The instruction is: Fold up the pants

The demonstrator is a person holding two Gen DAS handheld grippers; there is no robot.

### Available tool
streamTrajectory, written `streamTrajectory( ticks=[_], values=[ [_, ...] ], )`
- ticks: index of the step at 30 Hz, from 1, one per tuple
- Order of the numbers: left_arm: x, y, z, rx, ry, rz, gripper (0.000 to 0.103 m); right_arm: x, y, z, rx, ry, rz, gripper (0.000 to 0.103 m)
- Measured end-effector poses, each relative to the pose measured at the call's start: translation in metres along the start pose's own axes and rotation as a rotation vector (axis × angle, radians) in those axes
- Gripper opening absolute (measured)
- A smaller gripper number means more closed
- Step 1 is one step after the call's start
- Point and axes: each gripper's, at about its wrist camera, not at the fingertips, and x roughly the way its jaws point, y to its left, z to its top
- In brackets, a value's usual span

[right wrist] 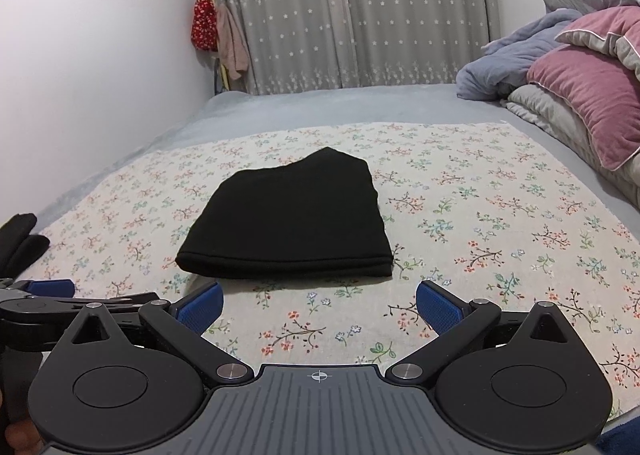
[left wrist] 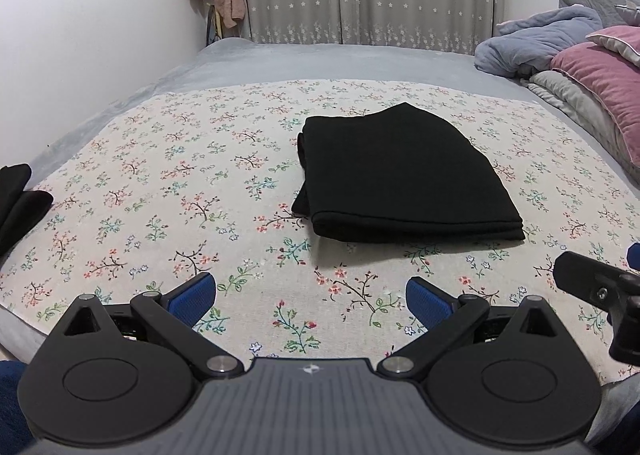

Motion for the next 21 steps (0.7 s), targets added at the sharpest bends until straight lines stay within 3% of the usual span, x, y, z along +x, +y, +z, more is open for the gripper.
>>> streamTrajectory(
  ticks=[21],
  values=[
    [-0.0003,-0.0042,-0.0017,0.011,-0.027,-0.009,0.101,0.0004,0.0019,0.0002,-0.014,0.002,0.009,0.103]
  ],
)
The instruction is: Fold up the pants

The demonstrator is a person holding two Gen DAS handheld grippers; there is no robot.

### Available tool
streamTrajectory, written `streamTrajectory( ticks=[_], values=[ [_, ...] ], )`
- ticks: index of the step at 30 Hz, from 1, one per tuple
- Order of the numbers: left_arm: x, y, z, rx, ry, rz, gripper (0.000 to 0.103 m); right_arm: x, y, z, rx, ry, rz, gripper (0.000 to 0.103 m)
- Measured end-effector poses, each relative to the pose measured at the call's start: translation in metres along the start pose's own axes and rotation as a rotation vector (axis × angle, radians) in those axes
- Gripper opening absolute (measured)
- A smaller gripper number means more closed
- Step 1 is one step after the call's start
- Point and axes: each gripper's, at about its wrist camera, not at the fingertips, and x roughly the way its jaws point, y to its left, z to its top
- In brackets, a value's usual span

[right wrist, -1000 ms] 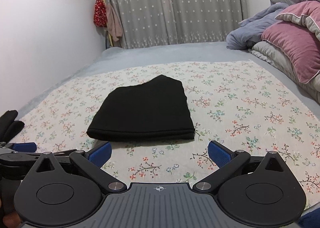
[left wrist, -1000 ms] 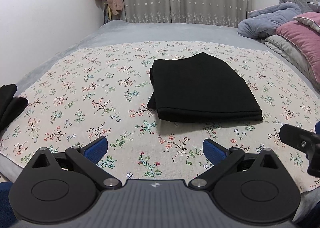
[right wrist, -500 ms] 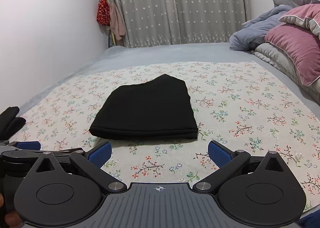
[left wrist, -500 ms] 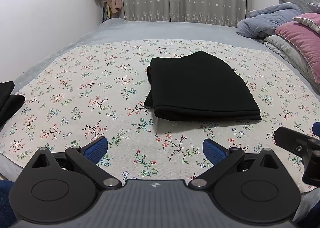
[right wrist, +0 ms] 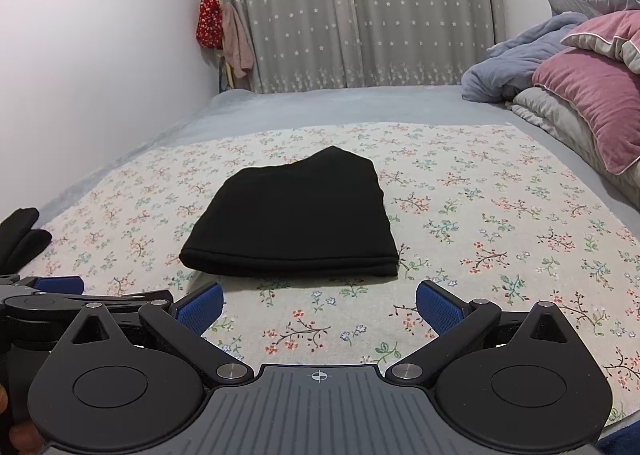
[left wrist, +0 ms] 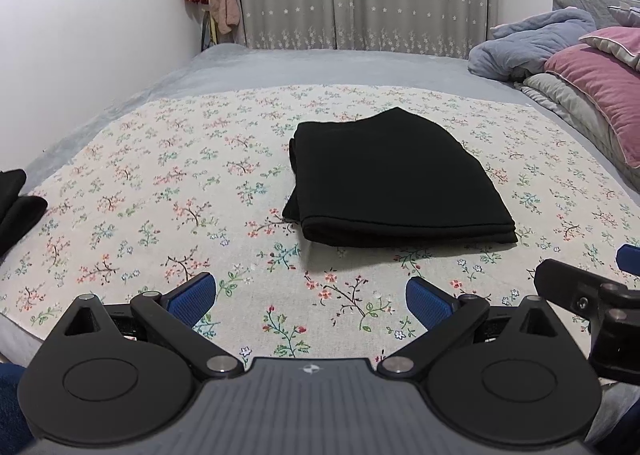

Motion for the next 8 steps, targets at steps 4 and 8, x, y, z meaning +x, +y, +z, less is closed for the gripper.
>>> streamTrajectory(
  ticks=[4,8],
  values=[
    [0.0003,-0.0002,0.0001,0.003,-0.001,-0.001,0.101,-0.0003,-0.0001,0.0002,-0.005,-0.002,0.002,0.103],
    [-0.0002,-0.0009,0.0002,0.003,-0.002,-0.005,0.101,-0.0005,-0.0005,-0.0001,-0.009,-0.006,-0.002,0.103]
  ],
)
